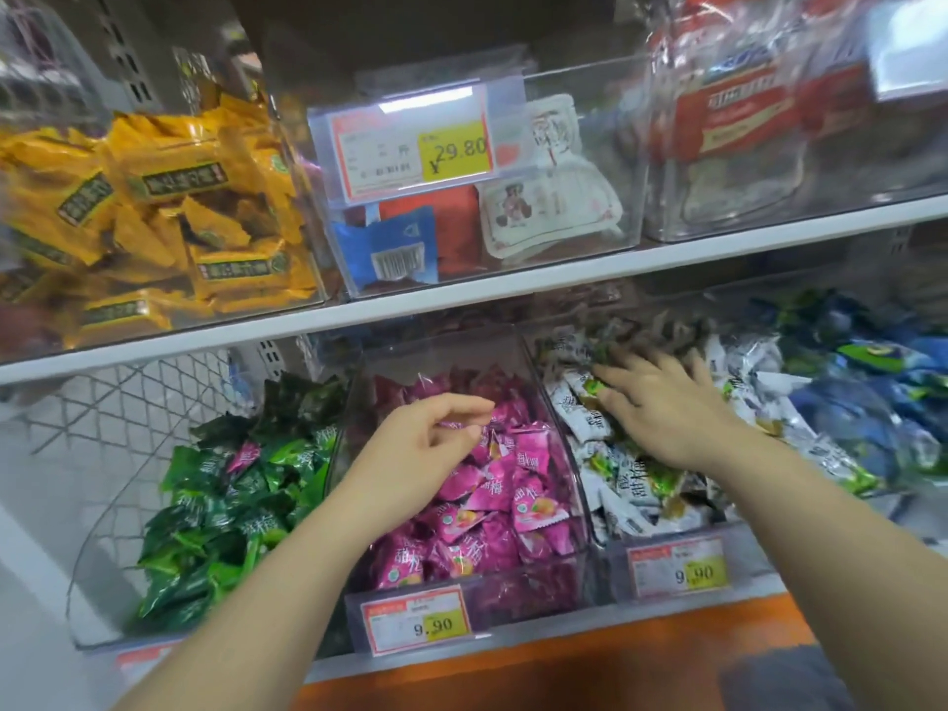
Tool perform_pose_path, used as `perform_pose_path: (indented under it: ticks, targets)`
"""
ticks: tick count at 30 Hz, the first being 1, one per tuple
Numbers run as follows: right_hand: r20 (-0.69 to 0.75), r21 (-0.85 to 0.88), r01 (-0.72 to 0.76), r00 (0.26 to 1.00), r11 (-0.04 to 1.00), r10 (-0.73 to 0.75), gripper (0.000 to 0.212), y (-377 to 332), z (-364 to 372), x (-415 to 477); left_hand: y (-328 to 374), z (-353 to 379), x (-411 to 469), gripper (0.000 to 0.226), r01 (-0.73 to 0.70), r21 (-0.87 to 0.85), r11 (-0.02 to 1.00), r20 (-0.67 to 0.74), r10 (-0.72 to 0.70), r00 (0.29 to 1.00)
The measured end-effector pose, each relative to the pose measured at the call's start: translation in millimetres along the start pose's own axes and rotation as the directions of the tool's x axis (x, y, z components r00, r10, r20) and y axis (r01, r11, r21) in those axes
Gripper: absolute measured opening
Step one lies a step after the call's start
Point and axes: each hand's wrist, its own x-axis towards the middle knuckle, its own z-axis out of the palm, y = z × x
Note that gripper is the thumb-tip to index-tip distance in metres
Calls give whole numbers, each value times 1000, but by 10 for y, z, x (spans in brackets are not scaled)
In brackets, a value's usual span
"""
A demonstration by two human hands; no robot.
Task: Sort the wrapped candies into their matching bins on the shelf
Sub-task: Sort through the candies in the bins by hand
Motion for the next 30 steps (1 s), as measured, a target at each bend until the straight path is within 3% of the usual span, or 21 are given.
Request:
perform_pose_path:
  ticks: [4,9,12,16,20,24,27,30]
  targets:
    - [1,-18,-11,1000,1000,11,46,1,26,17,-74,-55,-42,24,2,53,999,-10,-1,1000]
    - [-171,40,29,985,999,-21,44,-231,-80,-69,-198,-345,-182,26,4,124,992,-98,9,995]
    - [-246,116,151,962,982,-119,41,-572,-144,-123,-346,-570,-243,28,44,103,994,-216,-21,976]
    - [-246,343,376,920,861,-304,34,-1001,-75,-159,-489,-790,-296,27,102,87,991,-299,-72,952]
    - [-163,470,455,887,757,-432,31,-1398,103,-143,-684,-921,-306,28,146,353,924,-185,-85,979]
    - [-96,549,484,846,681,-524,33,-1703,295,-104,-725,-1034,-255,21,16,540,842,-3,-17,1000]
    - [-20,578,475,821,663,-570,32,-1835,383,-74,-819,-1087,-192,16,-134,601,788,184,27,983]
    - [33,584,450,819,676,-574,26,-1881,424,-23,-876,-1058,-170,10,-139,630,764,280,-56,958]
